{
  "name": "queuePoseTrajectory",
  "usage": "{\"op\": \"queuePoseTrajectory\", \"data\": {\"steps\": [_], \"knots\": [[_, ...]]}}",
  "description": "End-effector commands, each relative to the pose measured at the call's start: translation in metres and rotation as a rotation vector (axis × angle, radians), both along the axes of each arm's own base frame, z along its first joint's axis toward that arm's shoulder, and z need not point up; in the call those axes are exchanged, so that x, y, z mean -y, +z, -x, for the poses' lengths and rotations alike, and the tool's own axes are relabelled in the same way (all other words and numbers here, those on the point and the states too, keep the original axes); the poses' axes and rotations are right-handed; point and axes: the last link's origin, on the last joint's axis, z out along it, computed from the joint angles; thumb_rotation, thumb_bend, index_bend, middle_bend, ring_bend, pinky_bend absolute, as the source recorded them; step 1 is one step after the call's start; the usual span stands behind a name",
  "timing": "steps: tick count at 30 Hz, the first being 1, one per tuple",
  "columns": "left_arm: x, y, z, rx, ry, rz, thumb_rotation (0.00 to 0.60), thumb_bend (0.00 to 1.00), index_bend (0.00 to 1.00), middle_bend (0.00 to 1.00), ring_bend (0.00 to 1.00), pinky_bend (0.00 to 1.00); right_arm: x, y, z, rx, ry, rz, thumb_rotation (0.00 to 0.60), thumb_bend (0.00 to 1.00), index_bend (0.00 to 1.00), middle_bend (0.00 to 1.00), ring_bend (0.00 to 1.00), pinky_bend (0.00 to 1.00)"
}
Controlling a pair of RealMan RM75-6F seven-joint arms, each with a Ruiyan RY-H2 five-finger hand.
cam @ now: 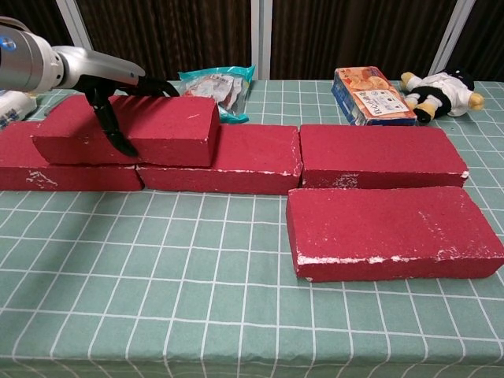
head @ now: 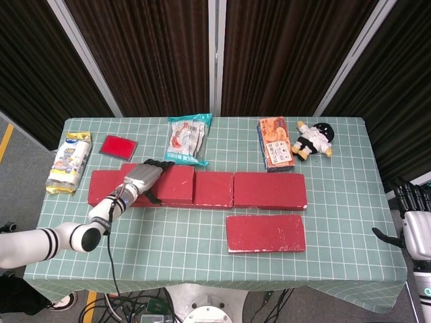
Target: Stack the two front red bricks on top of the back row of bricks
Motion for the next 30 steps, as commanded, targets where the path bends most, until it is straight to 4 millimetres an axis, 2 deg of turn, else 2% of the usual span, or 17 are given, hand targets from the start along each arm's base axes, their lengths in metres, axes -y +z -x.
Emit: {"op": "queuePoseTrajectory", "data": {"steps": [1, 12, 19, 30], "knots": [[0.0000, -0.0004, 0.0005, -0.002, 0.001, -0.002, 0.600, 0.24, 0.01, 0.11, 0.06, 0.00, -0.0001, -0.0002, 0.0000, -0.001, 0.000, -0.001, 0.600, 0.00, 0.00, 0.00, 0.00, 0.00], [0.0029, -0.0068, 0.0038, -0.002, 0.008, 0.004, 0.600, 0.23, 0.01, 0.08, 0.03, 0.00, 0.0000, -0.0023, -0.0014, -0.003, 0.003, -0.008, 0.600, 0.00, 0.00, 0.00, 0.00, 0.00], [0.0029, -0.0078, 0.0049, 0.001, 0.010, 0.004, 0.600, 0.21, 0.00, 0.01, 0.00, 0.00, -0.0004, -0.0019, -0.0001, -0.004, -0.002, -0.007, 0.600, 0.00, 0.00, 0.00, 0.00, 0.00], [0.0049, -0.0057, 0.0031, 0.025, 0.009, -0.007, 0.600, 0.12, 0.00, 0.00, 0.00, 0.00, -0.0005, -0.0010, 0.0001, -0.002, -0.003, -0.001, 0.600, 0.00, 0.00, 0.00, 0.00, 0.00]]}}
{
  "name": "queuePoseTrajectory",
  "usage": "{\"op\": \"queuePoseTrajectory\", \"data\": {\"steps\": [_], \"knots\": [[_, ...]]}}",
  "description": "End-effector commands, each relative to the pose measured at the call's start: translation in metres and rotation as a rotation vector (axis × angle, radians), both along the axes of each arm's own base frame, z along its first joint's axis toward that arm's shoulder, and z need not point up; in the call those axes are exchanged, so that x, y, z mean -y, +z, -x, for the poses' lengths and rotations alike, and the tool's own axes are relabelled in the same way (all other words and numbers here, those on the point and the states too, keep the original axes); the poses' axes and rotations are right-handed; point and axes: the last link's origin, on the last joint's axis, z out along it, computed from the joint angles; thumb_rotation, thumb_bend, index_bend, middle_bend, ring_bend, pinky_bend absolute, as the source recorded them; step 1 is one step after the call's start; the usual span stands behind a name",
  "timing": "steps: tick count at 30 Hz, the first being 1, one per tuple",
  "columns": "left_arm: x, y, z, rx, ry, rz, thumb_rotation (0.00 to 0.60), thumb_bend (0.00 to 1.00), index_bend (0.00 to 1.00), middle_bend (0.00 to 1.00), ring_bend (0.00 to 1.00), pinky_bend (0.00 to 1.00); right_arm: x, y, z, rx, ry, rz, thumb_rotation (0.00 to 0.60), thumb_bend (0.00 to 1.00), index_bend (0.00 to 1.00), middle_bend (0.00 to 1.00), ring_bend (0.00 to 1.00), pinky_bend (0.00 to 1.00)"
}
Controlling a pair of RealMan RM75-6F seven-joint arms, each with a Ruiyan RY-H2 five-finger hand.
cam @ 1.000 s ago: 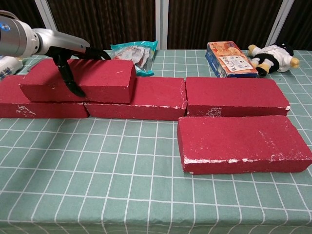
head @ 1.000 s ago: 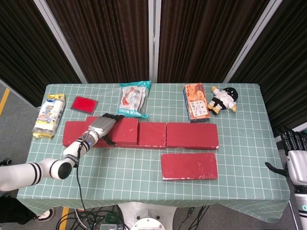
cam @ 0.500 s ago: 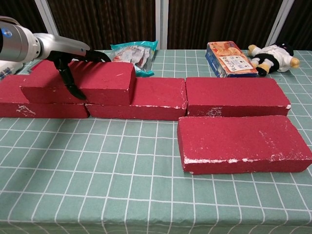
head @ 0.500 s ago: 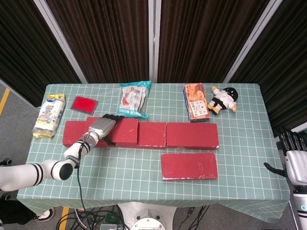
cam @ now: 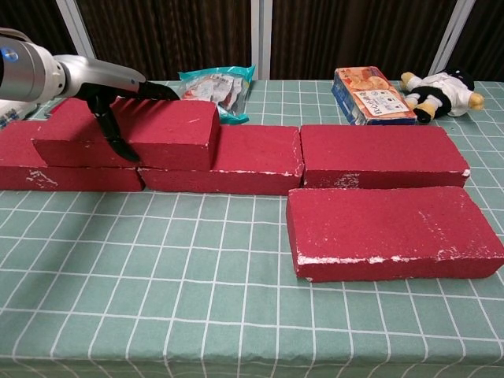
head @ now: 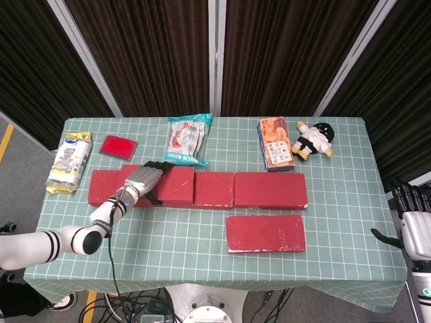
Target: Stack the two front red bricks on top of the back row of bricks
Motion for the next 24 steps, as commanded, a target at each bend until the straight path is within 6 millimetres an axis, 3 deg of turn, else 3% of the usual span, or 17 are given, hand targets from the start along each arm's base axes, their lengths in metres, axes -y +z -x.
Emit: {"op": "queuePoseTrajectory", "data": {"steps": [1, 15, 18, 24], "knots": [[0.000, 0.001, 0.000, 0.001, -0.001, -0.002, 0.600, 0.11, 0.00, 0.00, 0.00, 0.00, 0.000, 0.001, 0.000, 0.001, 0.000, 0.005, 0.600, 0.00, 0.00, 0.00, 0.00, 0.00], [0.002, 0.005, -0.001, 0.014, -0.006, -0.035, 0.600, 0.07, 0.00, 0.00, 0.00, 0.00, -0.003, 0.003, -0.002, 0.001, 0.003, 0.013, 0.600, 0.00, 0.00, 0.00, 0.00, 0.00], [0.004, 0.013, -0.004, 0.030, -0.017, -0.054, 0.600, 0.07, 0.00, 0.00, 0.00, 0.00, -0.003, 0.004, -0.003, 0.000, 0.009, 0.012, 0.600, 0.00, 0.00, 0.00, 0.00, 0.00], [0.023, 0.048, -0.005, 0.054, -0.045, -0.127, 0.600, 0.07, 0.00, 0.00, 0.00, 0.00, -0.004, 0.008, -0.013, -0.031, 0.034, -0.006, 0.600, 0.00, 0.00, 0.00, 0.00, 0.00]]}}
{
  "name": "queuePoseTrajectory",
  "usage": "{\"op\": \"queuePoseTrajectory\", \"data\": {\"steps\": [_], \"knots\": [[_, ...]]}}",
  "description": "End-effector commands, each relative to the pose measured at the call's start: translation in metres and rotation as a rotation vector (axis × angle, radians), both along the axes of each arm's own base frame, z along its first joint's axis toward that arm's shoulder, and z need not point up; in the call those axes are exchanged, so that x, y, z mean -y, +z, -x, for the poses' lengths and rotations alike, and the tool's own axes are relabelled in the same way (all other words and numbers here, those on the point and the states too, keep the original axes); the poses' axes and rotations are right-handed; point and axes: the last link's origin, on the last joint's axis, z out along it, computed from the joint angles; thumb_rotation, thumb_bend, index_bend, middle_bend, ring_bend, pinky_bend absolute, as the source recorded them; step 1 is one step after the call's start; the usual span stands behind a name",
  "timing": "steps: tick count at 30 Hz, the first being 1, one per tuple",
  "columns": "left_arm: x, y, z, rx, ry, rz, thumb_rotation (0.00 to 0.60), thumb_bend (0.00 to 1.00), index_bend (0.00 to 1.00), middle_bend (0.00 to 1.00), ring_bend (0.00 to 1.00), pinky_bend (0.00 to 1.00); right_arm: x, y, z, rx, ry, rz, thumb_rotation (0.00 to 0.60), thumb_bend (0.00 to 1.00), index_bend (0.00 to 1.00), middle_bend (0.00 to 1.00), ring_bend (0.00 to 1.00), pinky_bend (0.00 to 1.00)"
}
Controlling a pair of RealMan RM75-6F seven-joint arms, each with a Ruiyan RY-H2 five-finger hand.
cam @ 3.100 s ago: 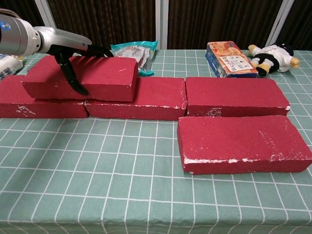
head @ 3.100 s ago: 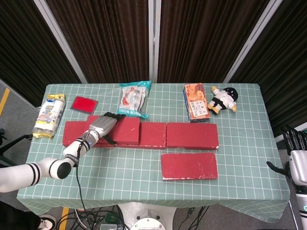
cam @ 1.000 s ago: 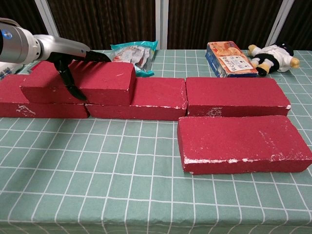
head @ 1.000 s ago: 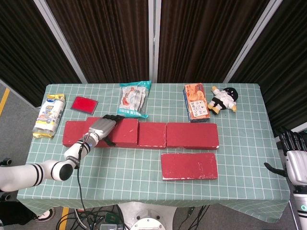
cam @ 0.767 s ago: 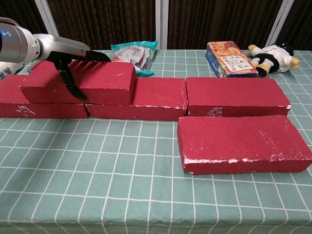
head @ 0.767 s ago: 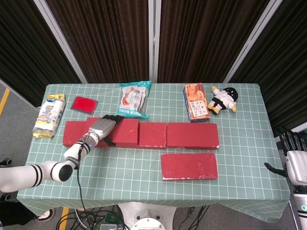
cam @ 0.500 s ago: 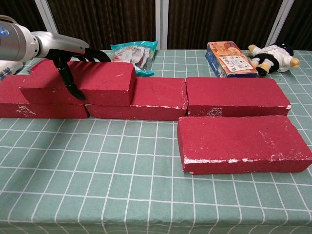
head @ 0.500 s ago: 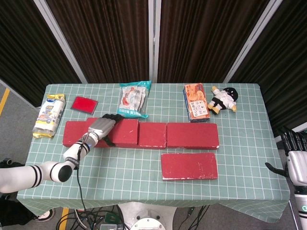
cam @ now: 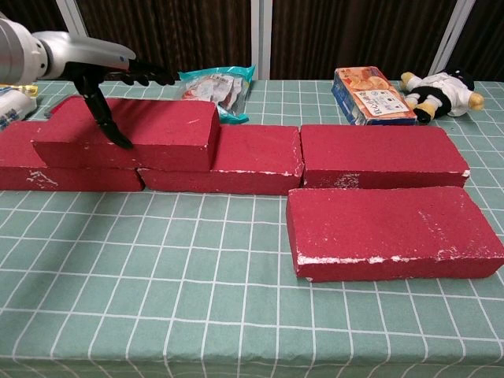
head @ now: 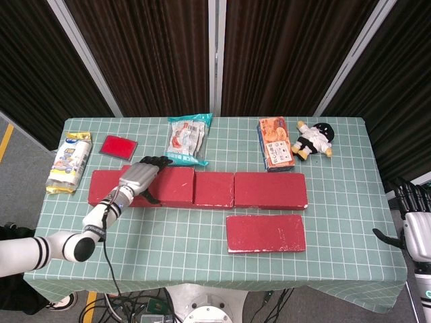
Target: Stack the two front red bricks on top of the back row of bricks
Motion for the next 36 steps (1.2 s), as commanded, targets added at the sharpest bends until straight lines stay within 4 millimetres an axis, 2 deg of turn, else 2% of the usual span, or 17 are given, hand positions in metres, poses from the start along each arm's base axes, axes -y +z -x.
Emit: {"op": "queuePoseTrajectory", "data": {"steps": [1, 5, 9, 12, 16, 25, 30, 36], "knots": [[0.017, 0.030, 0.004, 0.021, -0.017, -0.074, 0.600, 0.07, 0.00, 0.00, 0.00, 0.00, 0.000, 0.001, -0.009, -0.025, 0.024, -0.018, 0.600, 0.00, 0.00, 0.00, 0.00, 0.00], [0.041, 0.057, 0.022, 0.066, -0.043, -0.233, 0.600, 0.05, 0.00, 0.00, 0.00, 0.00, 0.001, -0.003, -0.026, -0.044, 0.069, -0.095, 0.600, 0.00, 0.00, 0.00, 0.00, 0.00], [0.074, 0.077, 0.055, 0.040, -0.038, -0.343, 0.600, 0.05, 0.00, 0.00, 0.00, 0.00, 0.003, -0.012, -0.045, -0.089, 0.118, -0.207, 0.600, 0.00, 0.00, 0.00, 0.00, 0.00], [0.100, 0.088, 0.083, 0.012, -0.009, -0.400, 0.600, 0.05, 0.00, 0.00, 0.00, 0.00, 0.006, -0.025, -0.057, -0.148, 0.140, -0.319, 0.600, 0.00, 0.00, 0.00, 0.00, 0.00], [0.125, 0.096, 0.111, -0.020, 0.012, -0.466, 0.600, 0.05, 0.00, 0.00, 0.00, 0.00, 0.011, -0.048, -0.067, -0.204, 0.151, -0.461, 0.600, 0.00, 0.00, 0.00, 0.00, 0.00], [0.162, 0.102, 0.147, 0.004, 0.079, -0.499, 0.600, 0.05, 0.00, 0.00, 0.00, 0.00, 0.020, -0.103, -0.093, -0.261, 0.197, -0.672, 0.600, 0.00, 0.00, 0.00, 0.00, 0.00], [0.173, 0.098, 0.155, 0.020, 0.051, -0.508, 0.600, 0.05, 0.00, 0.00, 0.00, 0.00, 0.027, -0.130, -0.094, -0.253, 0.164, -0.728, 0.600, 0.00, 0.00, 0.00, 0.00, 0.00], [0.181, 0.091, 0.166, 0.014, 0.072, -0.488, 0.600, 0.05, 0.00, 0.00, 0.00, 0.00, 0.032, -0.153, -0.094, -0.203, 0.125, -0.730, 0.600, 0.00, 0.00, 0.00, 0.00, 0.00]]}}
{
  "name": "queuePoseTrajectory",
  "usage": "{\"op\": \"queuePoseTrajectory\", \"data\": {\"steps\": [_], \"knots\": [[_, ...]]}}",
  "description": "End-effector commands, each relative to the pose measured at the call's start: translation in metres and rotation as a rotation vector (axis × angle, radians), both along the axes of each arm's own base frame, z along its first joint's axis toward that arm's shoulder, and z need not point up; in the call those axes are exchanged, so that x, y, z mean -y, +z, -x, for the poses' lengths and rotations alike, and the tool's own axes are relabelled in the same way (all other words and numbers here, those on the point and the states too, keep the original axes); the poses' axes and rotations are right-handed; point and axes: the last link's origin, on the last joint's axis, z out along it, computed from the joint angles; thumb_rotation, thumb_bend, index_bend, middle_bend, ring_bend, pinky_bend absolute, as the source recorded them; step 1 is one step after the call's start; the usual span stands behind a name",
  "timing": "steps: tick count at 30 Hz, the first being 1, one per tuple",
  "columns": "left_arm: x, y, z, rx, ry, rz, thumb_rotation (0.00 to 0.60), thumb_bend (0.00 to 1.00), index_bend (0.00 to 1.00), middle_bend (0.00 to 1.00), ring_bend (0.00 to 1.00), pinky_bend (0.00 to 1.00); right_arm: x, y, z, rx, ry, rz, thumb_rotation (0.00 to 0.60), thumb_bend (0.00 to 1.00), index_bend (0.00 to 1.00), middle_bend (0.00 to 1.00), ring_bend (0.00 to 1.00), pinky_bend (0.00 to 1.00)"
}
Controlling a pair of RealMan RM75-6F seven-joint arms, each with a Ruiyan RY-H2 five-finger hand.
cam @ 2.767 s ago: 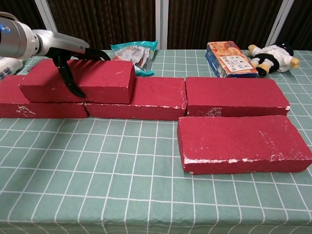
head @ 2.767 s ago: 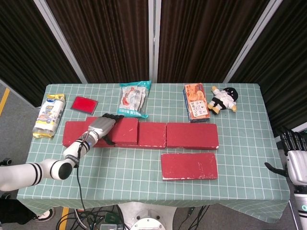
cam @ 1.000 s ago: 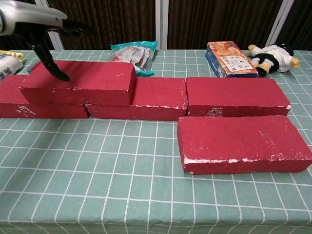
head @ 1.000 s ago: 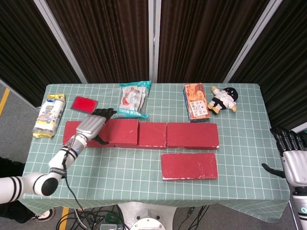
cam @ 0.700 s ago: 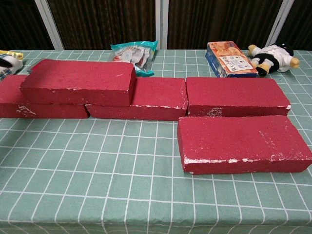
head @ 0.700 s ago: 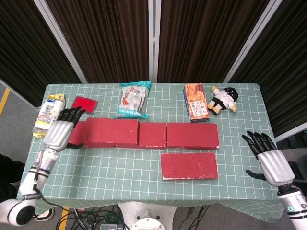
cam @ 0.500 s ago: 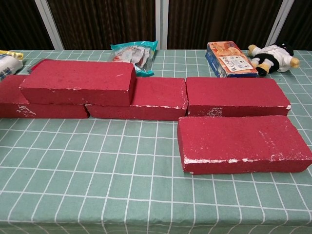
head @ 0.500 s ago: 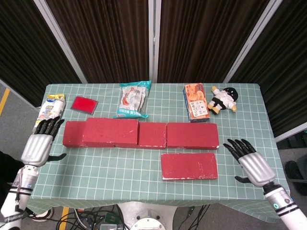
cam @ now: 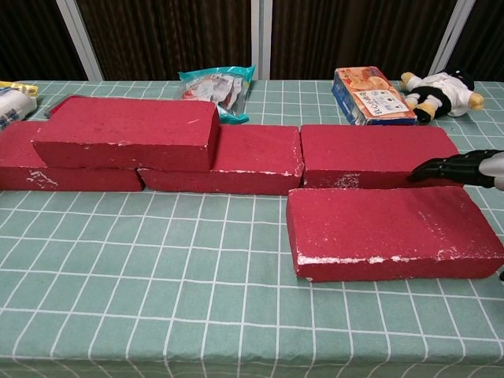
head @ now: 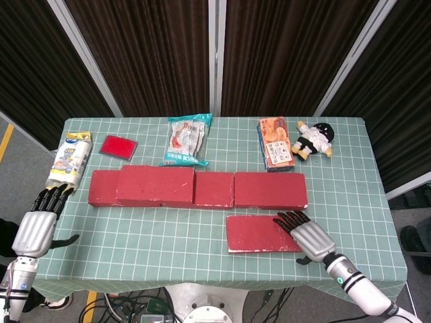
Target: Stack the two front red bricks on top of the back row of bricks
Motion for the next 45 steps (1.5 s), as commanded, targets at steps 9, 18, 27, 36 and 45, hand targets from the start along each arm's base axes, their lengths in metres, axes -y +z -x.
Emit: {"op": "queuePoseTrajectory", "data": {"steps": [9, 18, 27, 36, 45], "knots": [[0.005, 0.003, 0.012, 0.024, 0.023, -0.004, 0.600, 0.05, 0.00, 0.00, 0.00, 0.00, 0.010, -0.022, -0.002, 0.086, -0.069, 0.026, 0.600, 0.00, 0.00, 0.00, 0.00, 0.00], [0.009, -0.002, 0.018, 0.034, 0.050, 0.021, 0.600, 0.05, 0.00, 0.00, 0.00, 0.00, 0.013, -0.031, -0.003, 0.127, -0.107, 0.012, 0.600, 0.00, 0.00, 0.00, 0.00, 0.00], [0.011, -0.004, 0.020, 0.040, 0.058, 0.027, 0.600, 0.05, 0.00, 0.00, 0.00, 0.00, 0.014, -0.040, -0.005, 0.124, -0.120, -0.013, 0.600, 0.00, 0.00, 0.00, 0.00, 0.00], [0.012, -0.007, 0.022, 0.048, 0.071, 0.034, 0.600, 0.05, 0.00, 0.00, 0.00, 0.00, 0.015, -0.045, -0.004, 0.116, -0.140, -0.010, 0.600, 0.00, 0.00, 0.03, 0.00, 0.00], [0.011, -0.005, 0.023, 0.056, 0.069, 0.025, 0.600, 0.05, 0.00, 0.00, 0.00, 0.00, 0.018, -0.045, -0.006, 0.163, -0.143, 0.024, 0.600, 0.00, 0.00, 0.03, 0.00, 0.00]]}}
